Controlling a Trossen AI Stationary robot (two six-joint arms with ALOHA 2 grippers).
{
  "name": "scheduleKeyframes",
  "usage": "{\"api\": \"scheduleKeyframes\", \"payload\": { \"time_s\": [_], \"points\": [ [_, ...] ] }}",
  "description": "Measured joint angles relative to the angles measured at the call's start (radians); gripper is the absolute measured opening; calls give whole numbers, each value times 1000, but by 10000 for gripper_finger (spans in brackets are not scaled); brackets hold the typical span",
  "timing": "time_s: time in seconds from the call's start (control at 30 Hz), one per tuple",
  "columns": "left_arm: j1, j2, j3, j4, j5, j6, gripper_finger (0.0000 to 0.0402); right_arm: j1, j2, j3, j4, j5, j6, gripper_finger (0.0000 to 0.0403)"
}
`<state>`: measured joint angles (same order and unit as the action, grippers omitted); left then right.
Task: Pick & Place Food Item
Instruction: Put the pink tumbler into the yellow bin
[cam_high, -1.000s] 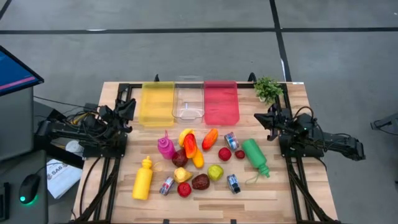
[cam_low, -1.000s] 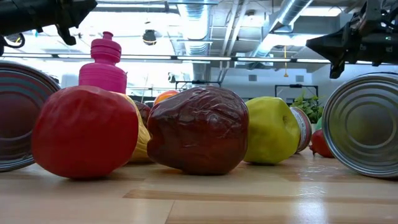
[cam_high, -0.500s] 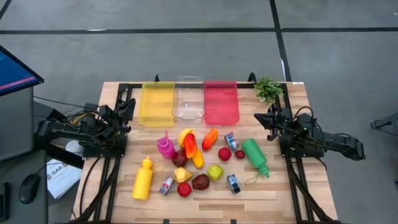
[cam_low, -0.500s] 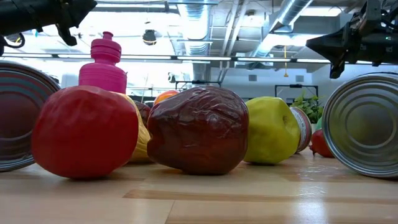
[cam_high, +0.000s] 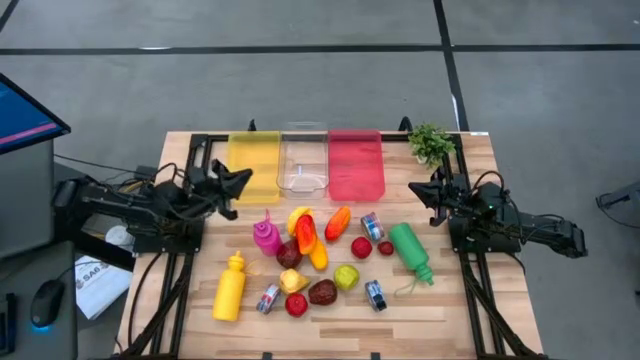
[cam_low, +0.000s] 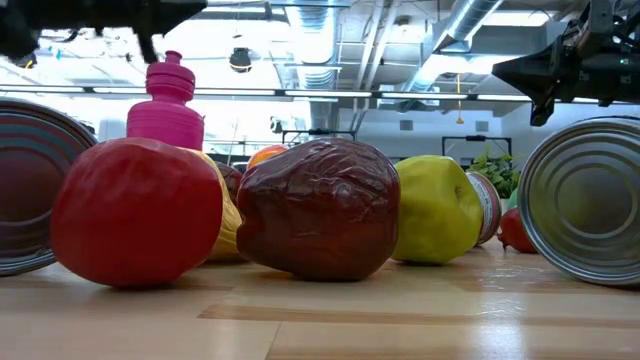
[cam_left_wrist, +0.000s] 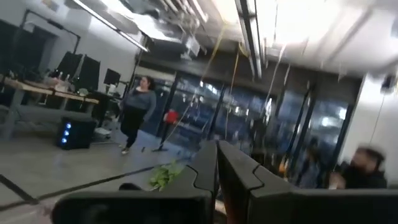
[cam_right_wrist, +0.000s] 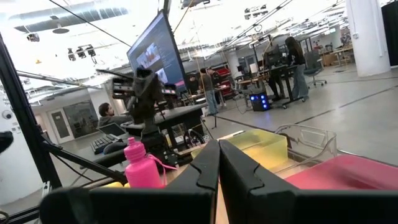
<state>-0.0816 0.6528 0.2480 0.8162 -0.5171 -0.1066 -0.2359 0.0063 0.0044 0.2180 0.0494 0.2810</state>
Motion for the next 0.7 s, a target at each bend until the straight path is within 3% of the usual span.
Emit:
{"api": "scheduleKeyframes", "payload": {
  "time_s": [0.27,0.53,0.7],
  "points": [
    [-60,132,250,-452,-2,-16,1,0,0,0,0,0,0,6],
    [-201,139,358,-611,-23,-60,0,0,0,0,-1,0,0,6],
    [-332,140,369,-668,-111,-92,0,0,0,0,-1,0,0,6]
  ]
}}
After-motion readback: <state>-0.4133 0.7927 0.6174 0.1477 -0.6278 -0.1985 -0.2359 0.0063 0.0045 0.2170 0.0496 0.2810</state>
